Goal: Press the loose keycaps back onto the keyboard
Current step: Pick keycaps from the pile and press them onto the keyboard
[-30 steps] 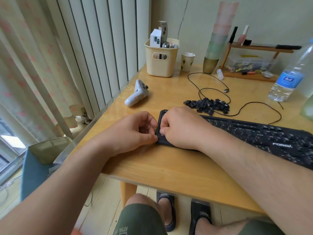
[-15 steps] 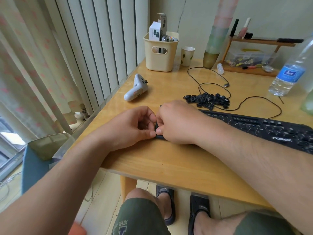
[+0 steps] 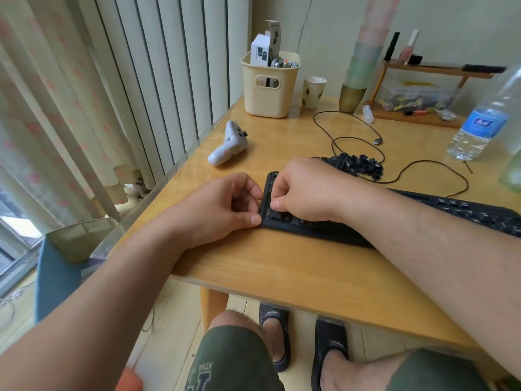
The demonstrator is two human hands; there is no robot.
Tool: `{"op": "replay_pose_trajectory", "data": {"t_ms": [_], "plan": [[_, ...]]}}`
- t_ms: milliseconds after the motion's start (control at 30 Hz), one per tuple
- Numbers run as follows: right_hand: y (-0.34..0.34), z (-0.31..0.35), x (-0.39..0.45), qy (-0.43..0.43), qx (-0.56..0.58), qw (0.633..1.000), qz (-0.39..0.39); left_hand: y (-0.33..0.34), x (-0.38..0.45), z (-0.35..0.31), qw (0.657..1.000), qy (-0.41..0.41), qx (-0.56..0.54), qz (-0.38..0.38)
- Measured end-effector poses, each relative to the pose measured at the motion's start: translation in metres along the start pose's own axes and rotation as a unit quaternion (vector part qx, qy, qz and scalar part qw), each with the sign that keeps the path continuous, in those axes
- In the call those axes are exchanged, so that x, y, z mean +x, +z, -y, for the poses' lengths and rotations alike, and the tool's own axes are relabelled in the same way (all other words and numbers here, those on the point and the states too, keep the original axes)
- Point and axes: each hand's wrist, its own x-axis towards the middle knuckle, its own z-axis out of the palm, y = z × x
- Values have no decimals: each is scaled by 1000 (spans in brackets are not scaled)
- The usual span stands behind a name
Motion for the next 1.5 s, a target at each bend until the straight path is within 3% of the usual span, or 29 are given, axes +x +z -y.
{"op": "replay_pose_trajectory", "data": {"t_ms": [233, 500, 767, 933, 1500], "plan": [[3, 4, 3, 0, -6, 1000, 0, -1, -1, -2, 1000, -3, 1, -2], [16, -3, -11, -71, -17, 996, -44, 0, -2, -3, 1000, -4, -4, -3], [-8, -3, 3, 23, 101, 994, -36, 0, -2, -4, 1000, -10, -14, 3], [5, 5, 6, 40, 38, 998, 13, 0, -3, -2, 1000, -6, -11, 1], [3, 12, 5, 56, 19, 998, 20, 0, -3, -4, 1000, -1, 8, -1]]}}
